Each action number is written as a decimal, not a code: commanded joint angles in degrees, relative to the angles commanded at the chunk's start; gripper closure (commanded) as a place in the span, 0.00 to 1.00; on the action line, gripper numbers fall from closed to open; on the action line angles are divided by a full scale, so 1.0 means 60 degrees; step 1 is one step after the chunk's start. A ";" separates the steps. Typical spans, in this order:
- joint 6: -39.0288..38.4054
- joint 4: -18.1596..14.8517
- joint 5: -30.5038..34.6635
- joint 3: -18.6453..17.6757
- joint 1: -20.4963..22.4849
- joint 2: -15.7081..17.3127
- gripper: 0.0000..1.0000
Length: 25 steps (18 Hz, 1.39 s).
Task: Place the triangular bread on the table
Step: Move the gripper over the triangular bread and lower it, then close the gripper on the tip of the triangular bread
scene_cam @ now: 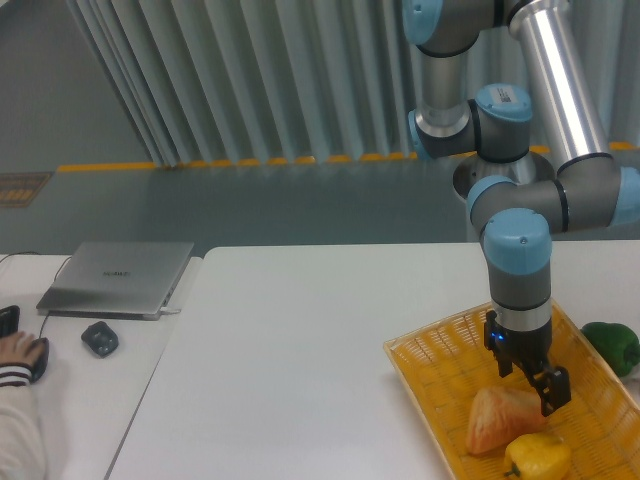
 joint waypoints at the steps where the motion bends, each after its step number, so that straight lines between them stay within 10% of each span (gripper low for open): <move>1: -0.0015 0.0000 0.0000 0.0000 -0.0015 -0.0015 0.09; 7: -0.0029 0.0029 0.0015 0.0000 -0.0015 -0.0059 0.15; 17: -0.0103 0.0073 0.0044 0.0015 -0.0015 -0.0044 0.85; 25: -0.0044 0.0044 -0.0043 0.0087 0.0102 0.0320 0.90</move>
